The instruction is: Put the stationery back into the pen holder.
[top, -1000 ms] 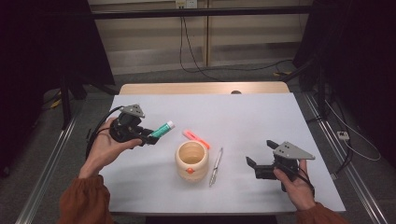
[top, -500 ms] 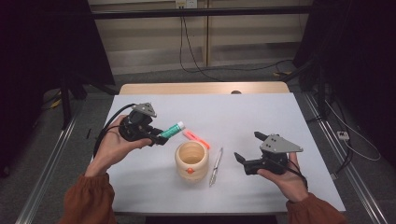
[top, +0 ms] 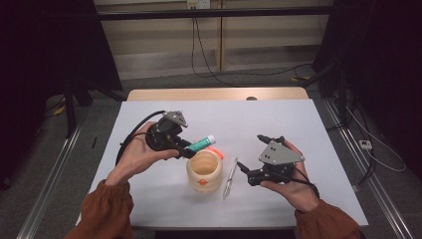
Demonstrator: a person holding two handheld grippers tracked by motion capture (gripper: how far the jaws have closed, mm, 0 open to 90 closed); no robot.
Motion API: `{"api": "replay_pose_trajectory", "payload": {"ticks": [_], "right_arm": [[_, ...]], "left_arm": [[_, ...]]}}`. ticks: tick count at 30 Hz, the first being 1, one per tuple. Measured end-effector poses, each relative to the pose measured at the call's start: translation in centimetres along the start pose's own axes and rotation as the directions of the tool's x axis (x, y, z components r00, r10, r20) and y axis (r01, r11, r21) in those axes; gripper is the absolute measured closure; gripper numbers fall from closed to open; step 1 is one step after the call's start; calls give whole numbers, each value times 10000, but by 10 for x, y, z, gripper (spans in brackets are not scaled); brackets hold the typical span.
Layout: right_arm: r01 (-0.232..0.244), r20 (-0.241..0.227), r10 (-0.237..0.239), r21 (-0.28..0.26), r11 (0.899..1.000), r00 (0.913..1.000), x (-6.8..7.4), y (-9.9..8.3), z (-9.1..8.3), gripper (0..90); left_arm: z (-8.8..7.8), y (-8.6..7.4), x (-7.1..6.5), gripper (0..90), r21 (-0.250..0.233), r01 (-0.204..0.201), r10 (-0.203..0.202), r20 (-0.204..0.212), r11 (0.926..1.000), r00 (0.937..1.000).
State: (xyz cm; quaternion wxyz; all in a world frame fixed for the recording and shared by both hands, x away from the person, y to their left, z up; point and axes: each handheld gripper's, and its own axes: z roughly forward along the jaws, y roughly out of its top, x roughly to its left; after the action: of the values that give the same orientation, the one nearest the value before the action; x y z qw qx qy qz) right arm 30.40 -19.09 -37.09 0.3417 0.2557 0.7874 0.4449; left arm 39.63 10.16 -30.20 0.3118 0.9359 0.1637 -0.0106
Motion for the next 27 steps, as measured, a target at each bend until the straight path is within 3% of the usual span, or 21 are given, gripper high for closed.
{"api": "replay_pose_trajectory", "payload": {"ticks": [4,8,11,14,17,18,19,20,21,25,27], "right_arm": [[384,-57,-383,130,9992,9993,2,3,2,43],[987,188,-990,158,9950,9949,5,6,4,46],[1694,536,-1700,158,9854,9840,8,8,5,69],[2443,872,-2453,228,9694,9655,11,10,6,84],[2862,1103,-2869,230,9579,9516,14,12,7,98],[3063,1194,-3077,302,9514,9440,14,13,7,110],[3235,1289,-3252,345,9456,9368,15,13,7,122],[3478,1312,-3504,431,9366,9274,15,14,8,141],[3664,1353,-3693,472,9293,9194,16,15,9,151],[4288,1578,-4335,643,9011,8872,21,16,12,174],[4718,1705,-4774,745,8785,8620,24,17,13,190]], "left_arm": [[5,8,-5,656,161,-161,159,113,9997,9998],[10,13,-8,656,154,-217,213,237,9996,9995],[12,17,-7,656,170,-255,247,440,9995,9987],[16,21,-8,656,273,-339,329,383,9991,9987],[18,25,-9,656,240,-296,285,438,9993,9986],[18,27,-8,656,418,-479,458,484,9980,9978],[19,28,-9,656,395,-372,352,516,9985,9981],[20,30,-7,656,476,-432,407,533,9979,9978],[22,31,-9,656,383,-196,176,528,9991,9984],[25,36,-7,656,681,-292,256,540,9972,9982],[27,37,-6,656,824,-411,367,549,9958,9978]]}}
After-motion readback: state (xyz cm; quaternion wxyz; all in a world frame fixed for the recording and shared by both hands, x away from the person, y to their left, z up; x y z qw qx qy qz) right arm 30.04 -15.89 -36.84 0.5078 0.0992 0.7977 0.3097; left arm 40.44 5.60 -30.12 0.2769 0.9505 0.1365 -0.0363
